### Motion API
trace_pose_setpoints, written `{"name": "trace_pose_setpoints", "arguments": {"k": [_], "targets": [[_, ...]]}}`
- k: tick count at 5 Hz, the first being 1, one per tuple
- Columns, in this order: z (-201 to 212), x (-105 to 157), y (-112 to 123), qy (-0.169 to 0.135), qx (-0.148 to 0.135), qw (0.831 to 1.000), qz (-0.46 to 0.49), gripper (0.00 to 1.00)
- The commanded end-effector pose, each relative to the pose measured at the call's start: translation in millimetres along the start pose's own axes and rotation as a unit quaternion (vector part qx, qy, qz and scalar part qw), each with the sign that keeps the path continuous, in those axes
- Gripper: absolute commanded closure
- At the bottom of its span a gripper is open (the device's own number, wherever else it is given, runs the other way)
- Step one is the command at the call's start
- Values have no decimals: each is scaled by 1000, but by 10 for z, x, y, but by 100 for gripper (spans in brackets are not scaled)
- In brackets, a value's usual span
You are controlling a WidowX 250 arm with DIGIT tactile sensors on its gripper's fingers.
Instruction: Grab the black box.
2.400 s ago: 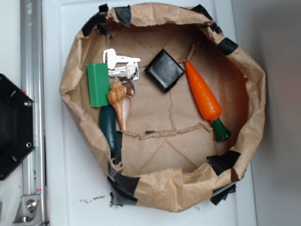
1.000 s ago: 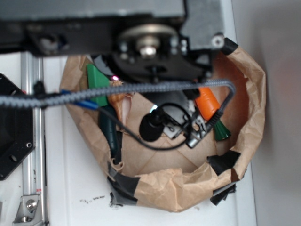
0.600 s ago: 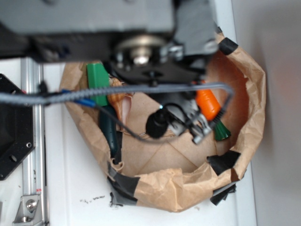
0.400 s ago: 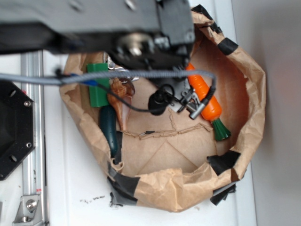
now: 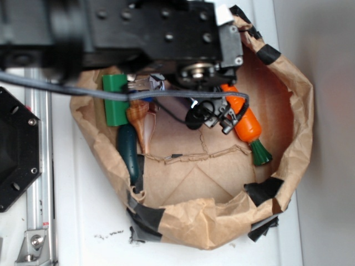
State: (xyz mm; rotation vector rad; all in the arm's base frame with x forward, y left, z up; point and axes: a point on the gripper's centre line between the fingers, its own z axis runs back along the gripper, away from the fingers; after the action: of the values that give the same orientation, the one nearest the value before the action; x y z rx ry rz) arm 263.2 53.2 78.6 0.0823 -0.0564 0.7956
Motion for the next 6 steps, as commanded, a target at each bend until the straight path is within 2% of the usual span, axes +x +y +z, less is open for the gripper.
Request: {"name": "trace_pose_setpoints", "arguments": {"k": [1,2,3,4,5,6], "targets": [[91,138,100,-18,-11,1000,18,0],[91,138,100,-18,-11,1000,18,0],[-150,193,190,-22,-41,999,12,0],[-342,271,244,-22,-56,998,-12,0],[-466,209,210,4,-70,997,-40,0],[-489,171,170,13,-78,996,-43,100]]}}
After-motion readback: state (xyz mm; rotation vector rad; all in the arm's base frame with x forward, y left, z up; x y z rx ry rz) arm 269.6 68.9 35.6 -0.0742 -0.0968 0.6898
